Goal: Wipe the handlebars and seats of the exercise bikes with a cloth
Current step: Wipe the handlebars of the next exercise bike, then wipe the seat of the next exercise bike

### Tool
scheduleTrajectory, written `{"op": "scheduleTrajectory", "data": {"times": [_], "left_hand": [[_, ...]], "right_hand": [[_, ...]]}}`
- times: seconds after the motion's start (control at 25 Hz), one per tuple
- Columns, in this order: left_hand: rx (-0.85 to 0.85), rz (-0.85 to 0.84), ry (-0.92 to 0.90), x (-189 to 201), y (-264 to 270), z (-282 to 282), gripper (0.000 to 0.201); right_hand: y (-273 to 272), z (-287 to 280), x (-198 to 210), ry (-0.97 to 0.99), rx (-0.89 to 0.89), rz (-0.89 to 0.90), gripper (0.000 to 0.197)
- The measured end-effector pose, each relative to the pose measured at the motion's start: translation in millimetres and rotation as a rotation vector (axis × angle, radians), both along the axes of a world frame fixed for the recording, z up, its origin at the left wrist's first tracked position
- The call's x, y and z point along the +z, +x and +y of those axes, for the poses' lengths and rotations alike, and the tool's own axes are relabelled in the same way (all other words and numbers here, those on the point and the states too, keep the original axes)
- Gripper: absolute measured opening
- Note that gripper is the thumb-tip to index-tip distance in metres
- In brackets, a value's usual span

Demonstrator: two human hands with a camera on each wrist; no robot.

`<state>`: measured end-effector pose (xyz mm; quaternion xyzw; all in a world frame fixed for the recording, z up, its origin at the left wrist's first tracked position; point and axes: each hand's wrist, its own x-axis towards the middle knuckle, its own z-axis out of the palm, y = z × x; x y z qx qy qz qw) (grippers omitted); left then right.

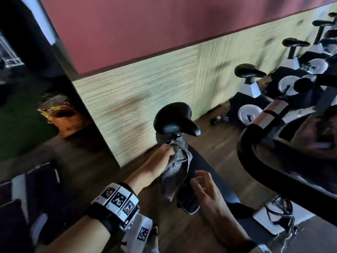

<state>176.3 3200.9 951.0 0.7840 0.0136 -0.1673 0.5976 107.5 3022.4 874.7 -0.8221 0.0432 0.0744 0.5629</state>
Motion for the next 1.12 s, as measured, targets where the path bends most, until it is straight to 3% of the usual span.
{"op": "scheduleTrajectory", "data": {"times": [0.12, 0.16, 0.24, 0.4, 0.56, 0.64, 0.72, 0.84, 0.92, 1.0, 1.12], "left_hand": [[-0.018, 0.017, -0.051, -9, 38, 21, 0.001], [-0.045, 0.003, -0.061, -13, 53, 29, 0.01], [-0.087, -0.029, -0.013, -19, 95, 47, 0.02], [-0.057, -0.089, 0.097, -33, 174, 72, 0.024], [-0.084, -0.086, 0.014, -50, 235, 64, 0.017], [-0.121, -0.116, 0.044, -64, 259, 50, 0.007], [-0.152, -0.206, 0.176, -81, 283, 38, 0.025], [-0.198, -0.235, 0.425, -115, 332, 33, 0.048], [-0.192, -0.191, 0.495, -136, 367, 35, 0.043], [-0.12, -0.304, 0.528, -160, 404, 35, 0.023], [-0.034, -0.516, 0.617, -193, 457, 29, 0.018]], "right_hand": [[54, 31, 12, 0.461, -0.016, 0.246, 0.02], [71, 39, 12, 0.521, -0.029, 0.273, 0.017], [116, 57, 0, 0.531, -0.134, 0.251, 0.017], [191, 77, -25, 0.24, -0.42, 0.207, 0.014], [246, 98, -14, 0.674, -0.448, 0.41, 0.039], [271, 103, -14, 0.768, -0.468, 0.366, 0.04], [299, 100, -29, 0.603, -0.5, 0.26, 0.036], [352, 77, -61, 0.074, -0.522, 0.158, 0.025], [389, 59, -73, -0.088, -0.475, 0.141, 0.016], [426, 49, -83, -0.17, -0.309, 0.12, 0.02], [465, 49, -115, -0.554, -0.128, -0.033, 0.056]]}}
